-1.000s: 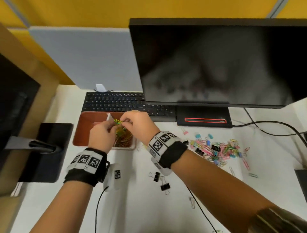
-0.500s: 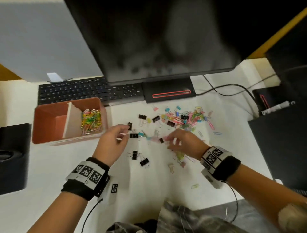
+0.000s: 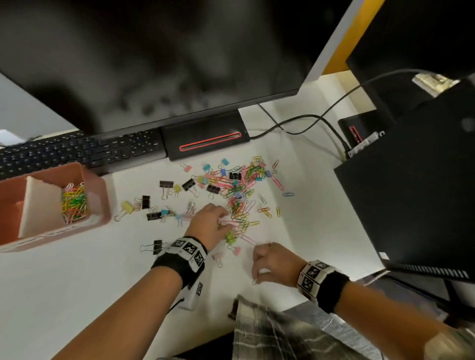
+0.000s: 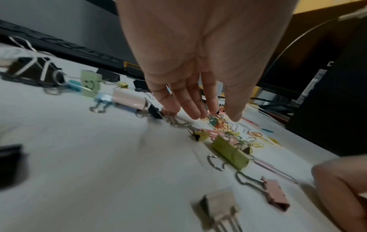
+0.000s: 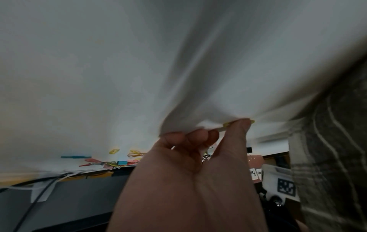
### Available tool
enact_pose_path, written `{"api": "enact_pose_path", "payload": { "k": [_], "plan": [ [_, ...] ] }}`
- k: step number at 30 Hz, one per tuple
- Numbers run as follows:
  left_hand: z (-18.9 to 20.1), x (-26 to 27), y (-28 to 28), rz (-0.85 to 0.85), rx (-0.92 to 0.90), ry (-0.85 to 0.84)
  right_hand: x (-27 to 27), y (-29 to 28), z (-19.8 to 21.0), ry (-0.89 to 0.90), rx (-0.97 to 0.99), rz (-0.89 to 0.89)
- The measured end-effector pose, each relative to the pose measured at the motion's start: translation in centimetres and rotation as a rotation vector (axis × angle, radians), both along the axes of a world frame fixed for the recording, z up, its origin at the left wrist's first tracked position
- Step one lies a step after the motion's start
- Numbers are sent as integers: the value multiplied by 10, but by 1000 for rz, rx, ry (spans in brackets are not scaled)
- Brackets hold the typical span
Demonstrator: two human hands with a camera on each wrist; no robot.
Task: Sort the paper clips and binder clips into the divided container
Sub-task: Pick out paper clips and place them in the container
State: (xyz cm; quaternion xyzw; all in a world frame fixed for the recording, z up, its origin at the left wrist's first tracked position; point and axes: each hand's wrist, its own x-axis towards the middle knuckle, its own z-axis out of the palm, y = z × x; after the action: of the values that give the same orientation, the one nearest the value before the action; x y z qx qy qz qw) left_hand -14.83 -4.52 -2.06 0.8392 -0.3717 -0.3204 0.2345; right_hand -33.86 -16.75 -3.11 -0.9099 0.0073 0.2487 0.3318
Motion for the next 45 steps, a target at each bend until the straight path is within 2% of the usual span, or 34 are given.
{"api": "enact_pose_path", "payload": {
  "k": [3, 7, 10, 13, 19, 23, 31, 37, 45],
  "plan": [
    [-6, -5, -14, -23, 86, -52, 8, -16, 0, -43, 1, -42],
    [-10, -4, -25, -50, 176, -102, 17, -54, -2, -239, -189, -313],
    [-11, -2, -26, -78, 209, -109, 26, -75, -5, -159, -209, -434],
    [-14, -4, -25, -86, 204, -157, 43, -79, -6, -109, -103, -426],
    [-20, -1, -22, 18, 88, -160, 90, -54, -12, -230, 1, -304],
    [-25, 0, -21, 64, 74, -174, 111, -54, -12, -258, 67, -268],
    [-17, 7, -19, 128, 43, -82, 117, -68, -7, -173, 8, -293],
    [-19, 10, -15, -5, 33, -148, 107, -83, -10, -206, -20, -343],
    [-18, 12, -17, 133, -70, -158, 102, -93, -3, -165, -45, -379]
  ]
}}
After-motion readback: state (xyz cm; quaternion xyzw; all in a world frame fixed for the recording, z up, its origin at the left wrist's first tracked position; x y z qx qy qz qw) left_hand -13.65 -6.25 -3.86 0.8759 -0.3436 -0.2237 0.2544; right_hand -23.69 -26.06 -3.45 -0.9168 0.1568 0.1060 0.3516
